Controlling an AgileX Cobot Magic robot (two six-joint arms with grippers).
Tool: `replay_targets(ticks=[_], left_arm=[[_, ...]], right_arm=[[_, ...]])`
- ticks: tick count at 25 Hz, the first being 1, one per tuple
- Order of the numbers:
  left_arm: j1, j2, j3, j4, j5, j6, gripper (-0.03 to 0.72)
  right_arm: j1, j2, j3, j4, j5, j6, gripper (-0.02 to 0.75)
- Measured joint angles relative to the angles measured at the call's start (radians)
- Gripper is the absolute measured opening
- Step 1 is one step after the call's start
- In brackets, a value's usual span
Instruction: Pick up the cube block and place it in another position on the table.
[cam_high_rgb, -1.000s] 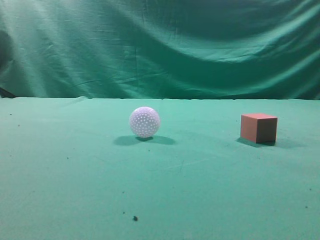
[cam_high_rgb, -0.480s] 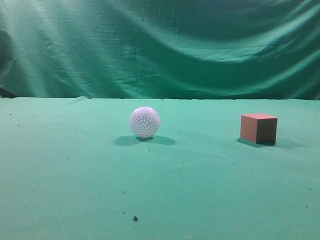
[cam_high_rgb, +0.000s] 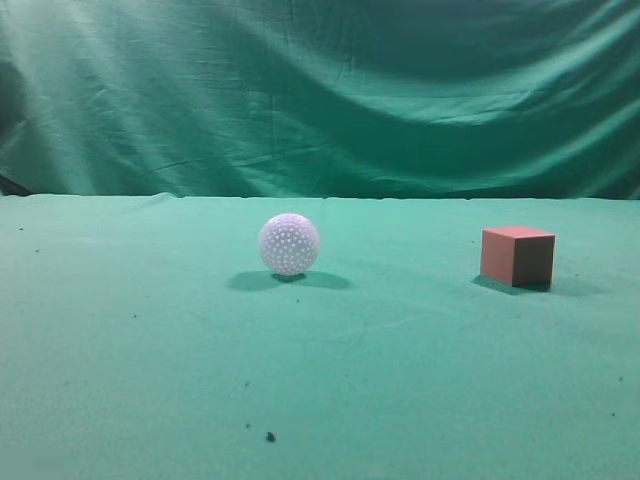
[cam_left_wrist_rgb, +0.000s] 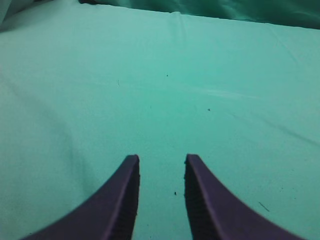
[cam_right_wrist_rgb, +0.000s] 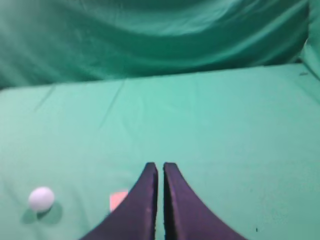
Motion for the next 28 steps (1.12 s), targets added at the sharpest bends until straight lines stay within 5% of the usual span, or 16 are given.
replay_targets(ticks=[11, 24, 28], left_arm=[[0.000, 0.000, 0.000, 0.000, 0.000, 0.000, 0.262], [0.000, 0.000, 0.000, 0.000, 0.000, 0.000, 0.262], [0.000, 0.000, 0.000, 0.000, 0.000, 0.000, 0.262]], right_arm=[[0.231, 0.455, -0.226, -0.240, 0.218, 0.123, 0.000], [0.457, 1.035, -0.414, -0.341, 0.178, 0.216, 0.000], [0.472, 1.142, -0.466, -0.364, 0.152, 0.206, 0.191]])
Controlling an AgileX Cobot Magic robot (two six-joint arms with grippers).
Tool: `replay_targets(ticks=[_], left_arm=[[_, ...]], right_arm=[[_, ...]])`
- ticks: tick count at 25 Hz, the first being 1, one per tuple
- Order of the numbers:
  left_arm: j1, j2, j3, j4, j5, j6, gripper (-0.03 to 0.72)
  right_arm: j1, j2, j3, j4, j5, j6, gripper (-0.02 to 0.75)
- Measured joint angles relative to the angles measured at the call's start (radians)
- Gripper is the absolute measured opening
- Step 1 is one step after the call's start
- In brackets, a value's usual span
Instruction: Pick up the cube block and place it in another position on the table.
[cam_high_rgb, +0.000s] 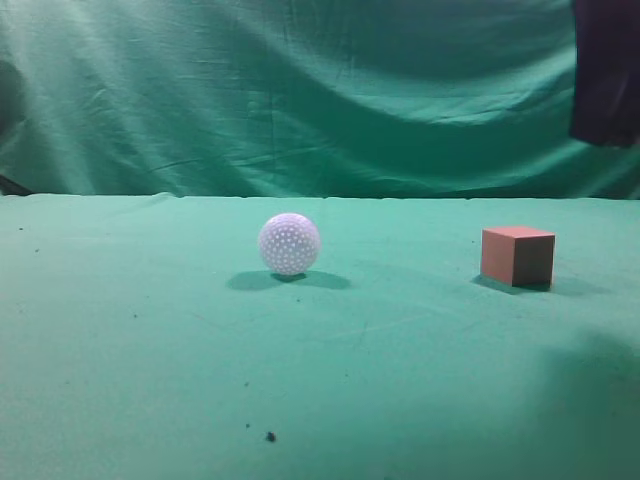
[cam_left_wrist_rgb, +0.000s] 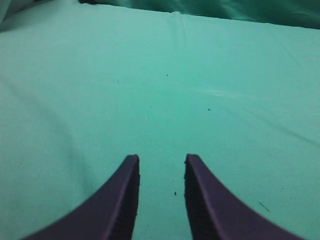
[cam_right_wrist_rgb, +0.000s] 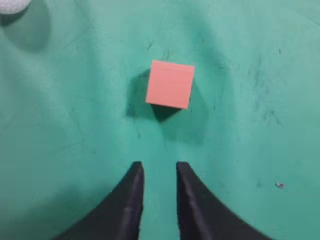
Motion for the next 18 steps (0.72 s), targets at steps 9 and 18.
replay_targets(ticks=[9, 18], left_arm=[[0.000, 0.000, 0.000, 0.000, 0.000, 0.000, 0.262], [0.000, 0.000, 0.000, 0.000, 0.000, 0.000, 0.262]], right_arm=[[0.000, 0.166, -0.033, -0.002, -0.130, 0.022, 0.549], [0.000, 0.268, -0.058, -0.002, -0.176, 0.040, 0.225]])
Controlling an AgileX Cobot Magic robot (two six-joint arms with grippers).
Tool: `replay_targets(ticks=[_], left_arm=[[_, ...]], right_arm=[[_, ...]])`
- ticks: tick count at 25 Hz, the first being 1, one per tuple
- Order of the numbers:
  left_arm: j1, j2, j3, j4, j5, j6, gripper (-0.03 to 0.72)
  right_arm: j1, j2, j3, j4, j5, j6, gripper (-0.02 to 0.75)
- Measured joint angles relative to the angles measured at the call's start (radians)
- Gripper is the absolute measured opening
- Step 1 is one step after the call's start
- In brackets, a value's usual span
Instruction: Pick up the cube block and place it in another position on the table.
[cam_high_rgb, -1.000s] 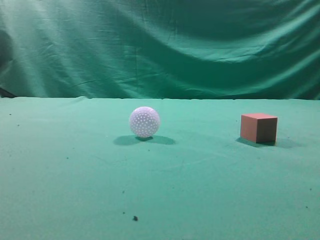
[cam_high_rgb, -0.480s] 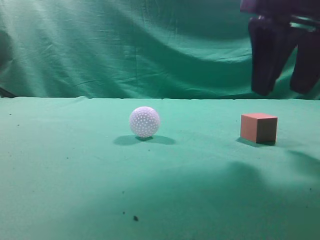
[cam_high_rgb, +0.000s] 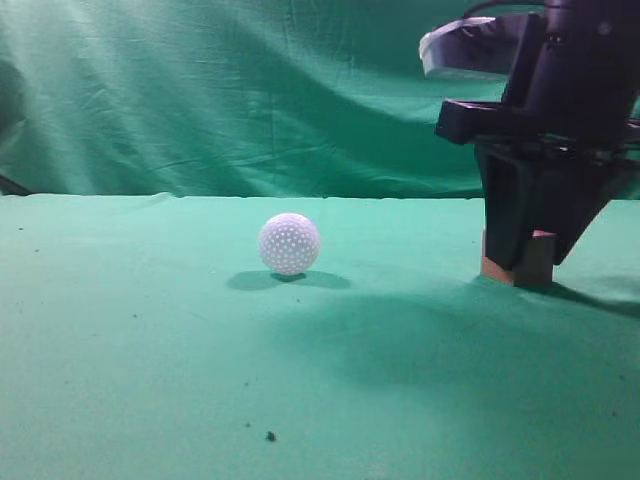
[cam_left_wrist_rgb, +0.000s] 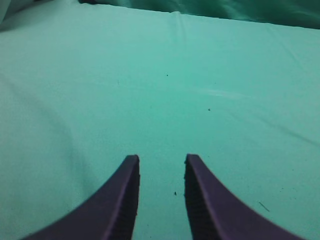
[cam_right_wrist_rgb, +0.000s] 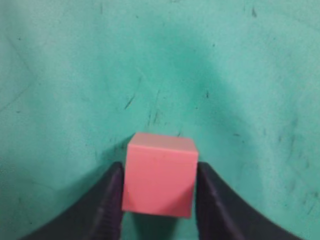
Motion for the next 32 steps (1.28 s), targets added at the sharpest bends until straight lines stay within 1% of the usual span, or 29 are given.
replay_targets(ticks=[3, 6, 8, 11, 14, 16, 25, 26, 30, 31, 32], left_arm=[[0.000, 0.000, 0.000, 0.000, 0.000, 0.000, 0.262], [0.000, 0.000, 0.000, 0.000, 0.000, 0.000, 0.262], [0.000, 0.000, 0.000, 0.000, 0.000, 0.000, 0.262], [0.000, 0.000, 0.000, 0.000, 0.000, 0.000, 0.262], [0.000, 0.000, 0.000, 0.000, 0.000, 0.000, 0.262], [0.000, 0.000, 0.000, 0.000, 0.000, 0.000, 0.262], [0.000, 0.000, 0.000, 0.000, 0.000, 0.000, 0.262], [0.000, 0.000, 0.000, 0.000, 0.000, 0.000, 0.262], [0.000, 0.000, 0.000, 0.000, 0.000, 0.000, 0.262], [0.000, 0.000, 0.000, 0.000, 0.000, 0.000, 0.262], [0.000, 0.000, 0.000, 0.000, 0.000, 0.000, 0.262]], right_arm=[[0.000, -0.002, -0.053, -0.004, 0.035, 0.000, 0.225], [-0.031, -0.004, -0.136, -0.004, 0.081, 0.000, 0.225], [-0.073, -0.004, -0.186, -0.004, 0.101, 0.018, 0.225], [-0.165, 0.007, -0.259, -0.002, 0.109, 0.048, 0.225], [-0.233, 0.062, -0.313, 0.002, 0.109, 0.052, 0.225], [-0.247, 0.109, -0.340, -0.008, 0.111, 0.043, 0.225], [-0.247, 0.277, -0.449, -0.011, 0.094, 0.021, 0.225], [-0.247, 0.282, -0.451, -0.011, 0.092, 0.021, 0.296], [-0.247, 0.286, -0.460, -0.007, 0.094, 0.021, 0.475], [-0.247, 0.286, -0.462, -0.007, 0.098, 0.021, 0.502], [-0.247, 0.286, -0.463, -0.007, 0.111, 0.021, 0.491]])
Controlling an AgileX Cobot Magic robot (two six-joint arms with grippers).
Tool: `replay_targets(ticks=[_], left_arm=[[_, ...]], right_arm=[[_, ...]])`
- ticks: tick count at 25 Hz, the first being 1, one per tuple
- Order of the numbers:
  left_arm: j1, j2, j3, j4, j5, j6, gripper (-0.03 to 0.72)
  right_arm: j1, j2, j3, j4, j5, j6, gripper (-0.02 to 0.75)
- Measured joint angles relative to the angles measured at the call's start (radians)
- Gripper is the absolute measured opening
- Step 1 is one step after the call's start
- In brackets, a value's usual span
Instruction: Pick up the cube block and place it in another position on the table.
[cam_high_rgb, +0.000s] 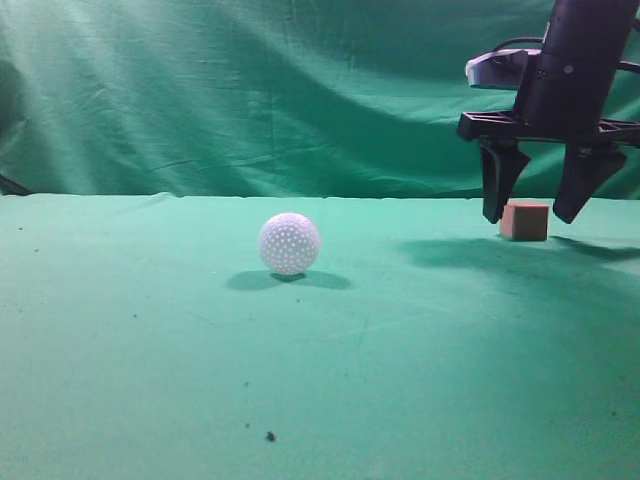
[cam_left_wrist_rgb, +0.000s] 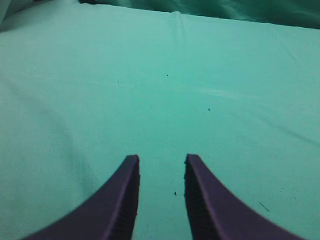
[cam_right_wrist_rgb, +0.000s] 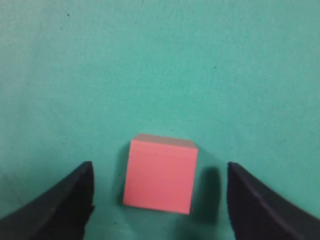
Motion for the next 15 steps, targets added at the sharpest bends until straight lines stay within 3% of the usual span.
replay_targets(ticks=[3, 7, 9, 11, 15], left_arm=[[0.000, 0.000, 0.000, 0.000, 0.000, 0.000, 0.262], [0.000, 0.000, 0.000, 0.000, 0.000, 0.000, 0.262], [0.000, 0.000, 0.000, 0.000, 0.000, 0.000, 0.262], [0.000, 0.000, 0.000, 0.000, 0.000, 0.000, 0.262], [0.000, 0.000, 0.000, 0.000, 0.000, 0.000, 0.262]], right_arm=[[0.000, -0.025, -0.002, 0.000, 0.058, 0.022, 0.491], [0.000, -0.135, -0.003, 0.000, 0.161, 0.025, 0.147], [0.000, -0.212, -0.003, 0.000, 0.203, 0.027, 0.051], [0.000, -0.301, -0.003, 0.000, 0.233, 0.029, 0.000], [0.000, -0.497, -0.001, 0.000, 0.288, 0.054, 0.000]])
